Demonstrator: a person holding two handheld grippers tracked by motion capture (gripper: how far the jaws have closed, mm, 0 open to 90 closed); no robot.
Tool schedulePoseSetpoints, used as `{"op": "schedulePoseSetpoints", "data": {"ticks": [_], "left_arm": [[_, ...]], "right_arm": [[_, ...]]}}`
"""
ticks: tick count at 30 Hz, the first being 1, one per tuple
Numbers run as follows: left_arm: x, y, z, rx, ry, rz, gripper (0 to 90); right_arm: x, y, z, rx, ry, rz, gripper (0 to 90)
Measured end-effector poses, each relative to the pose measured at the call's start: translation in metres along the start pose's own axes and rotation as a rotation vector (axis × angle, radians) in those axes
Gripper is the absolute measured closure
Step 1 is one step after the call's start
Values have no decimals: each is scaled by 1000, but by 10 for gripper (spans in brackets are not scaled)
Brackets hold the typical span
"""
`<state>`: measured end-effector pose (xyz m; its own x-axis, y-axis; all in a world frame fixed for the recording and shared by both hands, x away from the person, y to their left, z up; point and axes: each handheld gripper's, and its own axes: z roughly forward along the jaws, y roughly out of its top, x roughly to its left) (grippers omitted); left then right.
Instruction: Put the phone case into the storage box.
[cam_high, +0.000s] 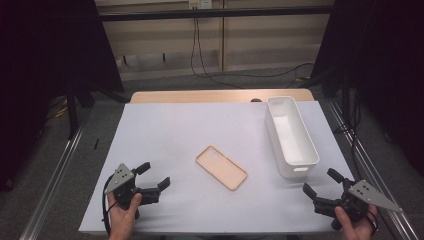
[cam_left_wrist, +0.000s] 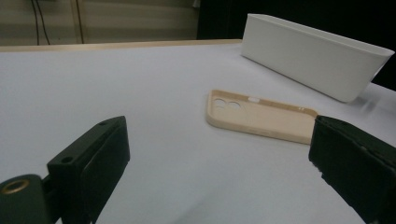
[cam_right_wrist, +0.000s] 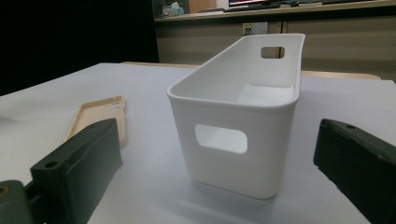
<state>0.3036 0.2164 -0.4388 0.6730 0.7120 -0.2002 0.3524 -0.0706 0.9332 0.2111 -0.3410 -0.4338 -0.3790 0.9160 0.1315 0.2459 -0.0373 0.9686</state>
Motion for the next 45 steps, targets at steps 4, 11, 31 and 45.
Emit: {"op": "schedulePoseSetpoints", "data": {"ticks": [4, 11, 31, 45], "left_arm": [[-2, 0, 5, 24, -41, 1, 55], [-6, 2, 12, 49, -88, 5, 52], [-23, 12, 35, 89, -153, 55, 30], [-34, 24, 70, 123, -195, 63, 110]], "right_arm": [[-1, 0, -1, 1, -2, 3, 6], [0, 0, 0, 3, 1, -5, 6], [-1, -1, 0, 6, 1, -3, 6], [-1, -1, 0, 7, 0, -4, 6]]}}
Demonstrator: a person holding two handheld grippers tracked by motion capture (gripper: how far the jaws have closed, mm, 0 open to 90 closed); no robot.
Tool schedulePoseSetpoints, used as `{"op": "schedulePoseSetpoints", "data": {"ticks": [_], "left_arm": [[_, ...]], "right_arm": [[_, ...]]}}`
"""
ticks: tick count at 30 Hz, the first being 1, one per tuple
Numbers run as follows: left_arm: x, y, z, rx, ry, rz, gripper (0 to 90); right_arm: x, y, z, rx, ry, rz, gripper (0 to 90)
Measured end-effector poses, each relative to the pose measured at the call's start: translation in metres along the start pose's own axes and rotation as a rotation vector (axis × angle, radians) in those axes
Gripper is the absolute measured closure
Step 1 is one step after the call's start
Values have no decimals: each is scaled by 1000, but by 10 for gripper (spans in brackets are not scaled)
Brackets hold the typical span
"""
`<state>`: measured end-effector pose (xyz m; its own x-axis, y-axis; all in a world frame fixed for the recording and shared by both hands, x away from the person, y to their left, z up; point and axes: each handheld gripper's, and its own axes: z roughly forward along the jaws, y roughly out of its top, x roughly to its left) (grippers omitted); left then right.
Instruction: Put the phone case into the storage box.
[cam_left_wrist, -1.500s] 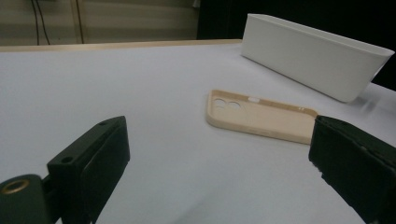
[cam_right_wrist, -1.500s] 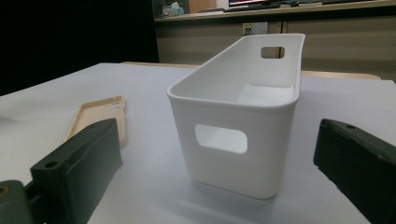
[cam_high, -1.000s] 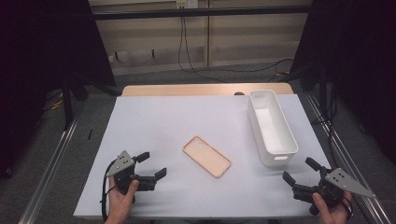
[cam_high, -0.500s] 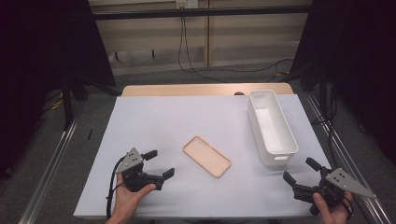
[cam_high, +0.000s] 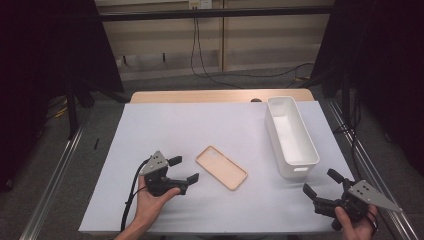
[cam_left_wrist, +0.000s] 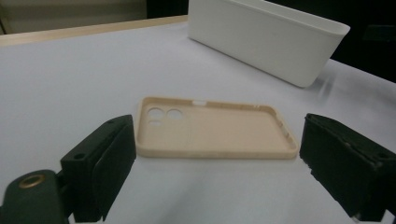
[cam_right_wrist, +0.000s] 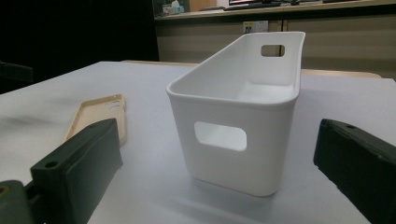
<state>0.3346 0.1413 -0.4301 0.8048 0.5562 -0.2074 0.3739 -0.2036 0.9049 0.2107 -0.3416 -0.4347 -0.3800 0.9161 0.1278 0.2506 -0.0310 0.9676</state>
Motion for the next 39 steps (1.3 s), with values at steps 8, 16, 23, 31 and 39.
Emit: {"op": "schedulePoseSetpoints", "data": {"ticks": [8, 16, 23, 31, 39], "left_arm": [[-6, 11, 20, -1, -34, 17, 218], [-8, 19, 31, -8, -66, 25, 339], [-13, 26, 50, 7, -103, 37, 443], [-19, 34, 71, 24, -150, 42, 592], [-22, 41, 91, 68, -184, 35, 780]], "right_arm": [[0, 0, 0, 0, 3, -3, 6], [0, 0, 1, 1, 4, 0, 6], [0, 0, 0, 2, 5, -4, 6], [0, 0, -1, 1, 4, -6, 6], [0, 0, -1, -1, 4, -5, 5]]}}
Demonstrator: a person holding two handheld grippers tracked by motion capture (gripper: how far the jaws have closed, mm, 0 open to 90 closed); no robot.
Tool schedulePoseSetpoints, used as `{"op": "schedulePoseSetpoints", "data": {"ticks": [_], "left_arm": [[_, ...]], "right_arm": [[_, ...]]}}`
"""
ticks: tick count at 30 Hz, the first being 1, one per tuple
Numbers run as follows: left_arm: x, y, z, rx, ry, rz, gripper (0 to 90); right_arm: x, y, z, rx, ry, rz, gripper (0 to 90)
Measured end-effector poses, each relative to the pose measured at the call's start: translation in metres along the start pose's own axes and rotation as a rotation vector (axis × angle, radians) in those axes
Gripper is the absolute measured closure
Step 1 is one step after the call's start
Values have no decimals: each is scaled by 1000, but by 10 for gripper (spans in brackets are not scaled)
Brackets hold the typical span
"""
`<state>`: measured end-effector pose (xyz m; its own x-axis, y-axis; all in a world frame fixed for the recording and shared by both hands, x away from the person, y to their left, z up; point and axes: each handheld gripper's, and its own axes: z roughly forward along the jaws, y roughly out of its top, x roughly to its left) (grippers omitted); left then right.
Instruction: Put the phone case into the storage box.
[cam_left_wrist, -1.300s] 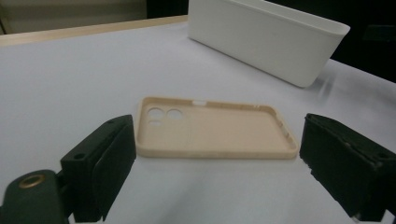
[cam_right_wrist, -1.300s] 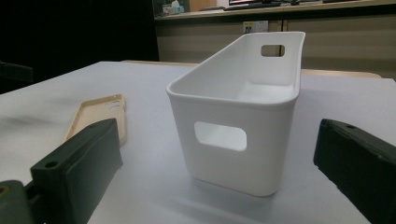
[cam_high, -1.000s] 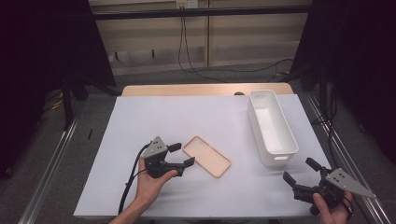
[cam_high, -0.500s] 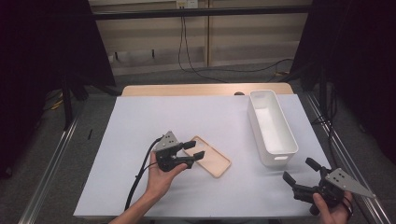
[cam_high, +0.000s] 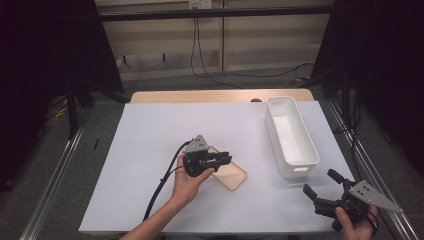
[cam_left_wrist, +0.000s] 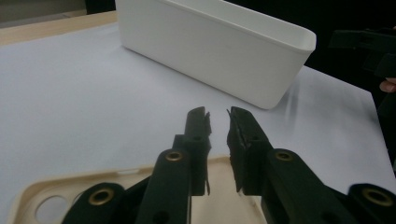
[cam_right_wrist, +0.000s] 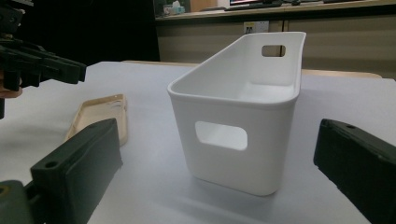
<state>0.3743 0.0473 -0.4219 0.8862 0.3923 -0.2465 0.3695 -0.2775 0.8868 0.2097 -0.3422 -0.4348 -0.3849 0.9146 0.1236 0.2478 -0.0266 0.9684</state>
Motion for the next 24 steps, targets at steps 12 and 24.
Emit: {"op": "schedulePoseSetpoints", "data": {"ticks": [12, 24], "left_arm": [[3, 17, 28, 118, -30, 13, 900], [4, 25, 62, 262, -35, -9, 900]], "right_arm": [[0, 0, 0, 0, 0, 0, 5], [-1, 0, -1, 0, 1, 0, 5]]}}
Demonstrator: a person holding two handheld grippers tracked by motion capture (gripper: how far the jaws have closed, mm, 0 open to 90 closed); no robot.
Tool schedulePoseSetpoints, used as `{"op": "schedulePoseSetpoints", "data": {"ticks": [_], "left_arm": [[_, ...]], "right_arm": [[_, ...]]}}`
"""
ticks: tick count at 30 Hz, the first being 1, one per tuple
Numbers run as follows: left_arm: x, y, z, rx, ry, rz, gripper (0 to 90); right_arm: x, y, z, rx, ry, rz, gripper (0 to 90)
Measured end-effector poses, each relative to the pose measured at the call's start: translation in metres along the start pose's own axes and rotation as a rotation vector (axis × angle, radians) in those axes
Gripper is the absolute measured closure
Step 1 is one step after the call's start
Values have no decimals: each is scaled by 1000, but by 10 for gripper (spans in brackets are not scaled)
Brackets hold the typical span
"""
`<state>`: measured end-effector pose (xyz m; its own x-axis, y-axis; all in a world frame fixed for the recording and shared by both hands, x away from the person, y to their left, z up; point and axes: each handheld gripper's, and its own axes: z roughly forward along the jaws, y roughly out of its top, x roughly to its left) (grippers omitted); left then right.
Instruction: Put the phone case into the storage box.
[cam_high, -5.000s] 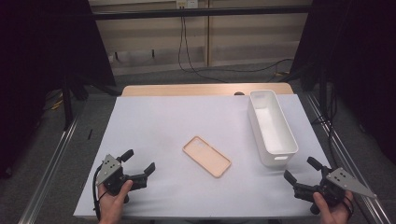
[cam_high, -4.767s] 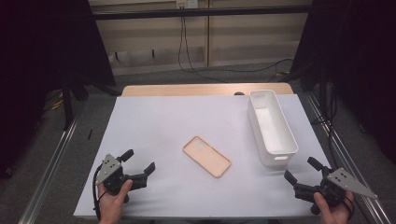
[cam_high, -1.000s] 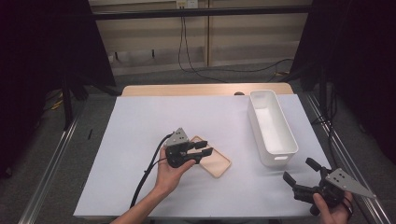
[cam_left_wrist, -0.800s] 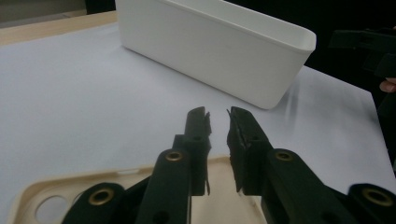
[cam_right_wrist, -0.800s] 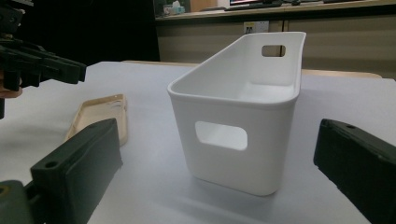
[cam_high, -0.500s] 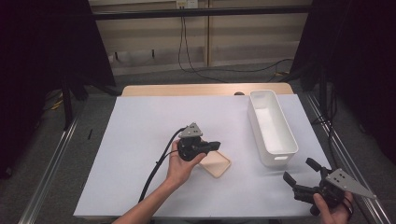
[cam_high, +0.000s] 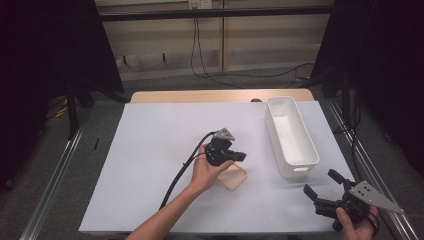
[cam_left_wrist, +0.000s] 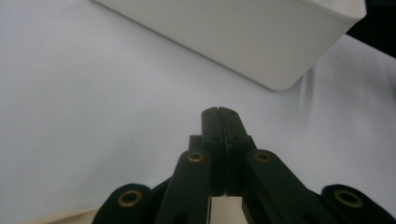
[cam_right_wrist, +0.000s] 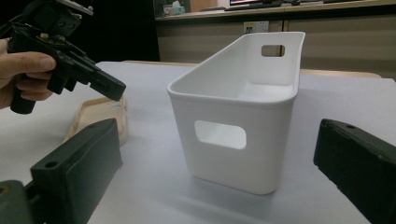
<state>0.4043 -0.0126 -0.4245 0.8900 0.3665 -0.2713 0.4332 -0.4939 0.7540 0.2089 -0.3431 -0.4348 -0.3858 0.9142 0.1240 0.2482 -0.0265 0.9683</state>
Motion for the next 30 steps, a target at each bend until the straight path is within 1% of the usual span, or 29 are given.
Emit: {"op": "schedulePoseSetpoints", "data": {"ticks": [3, 4, 6, 8, 9, 10, 11, 16, 19, 20, 24, 25, 30], "left_arm": [[-1, 1, 7, 31, -2, -8, 900], [-1, 1, 10, 41, 5, 0, 900], [-2, 0, 14, 55, 1, -2, 900], [-2, -1, 18, 73, 10, 5, 900], [-2, -2, 20, 77, 10, -1, 900], [-2, -3, 21, 90, 18, 4, 900], [-2, -3, 23, 93, 19, -5, 900], [-1, -6, 28, 119, 25, -17, 900], [-2, -7, 31, 128, 23, -21, 900], [-2, -7, 32, 122, 21, -29, 900], [-3, -9, 36, 138, 26, -26, 900], [-3, -10, 37, 142, 21, -24, 900], [-4, -11, 41, 143, 22, -33, 900]], "right_arm": [[0, 0, 0, 0, 0, 0, 6], [0, 0, 0, 1, 0, 0, 5], [0, 0, 0, 0, 0, -1, 5], [0, 0, 0, 1, 0, 0, 6], [0, 0, 0, 1, 0, 0, 6], [0, 0, 0, 1, 0, 0, 5], [0, 0, 0, 1, 0, 0, 5], [0, 0, 0, 1, 0, -1, 5], [1, 0, 1, 0, 0, 7, 6], [1, 0, 1, 1, 1, 7, 6], [0, 0, 0, 1, 1, 2, 5], [0, 0, 0, 1, 1, 2, 5], [0, 0, 0, 1, 2, 2, 6]]}}
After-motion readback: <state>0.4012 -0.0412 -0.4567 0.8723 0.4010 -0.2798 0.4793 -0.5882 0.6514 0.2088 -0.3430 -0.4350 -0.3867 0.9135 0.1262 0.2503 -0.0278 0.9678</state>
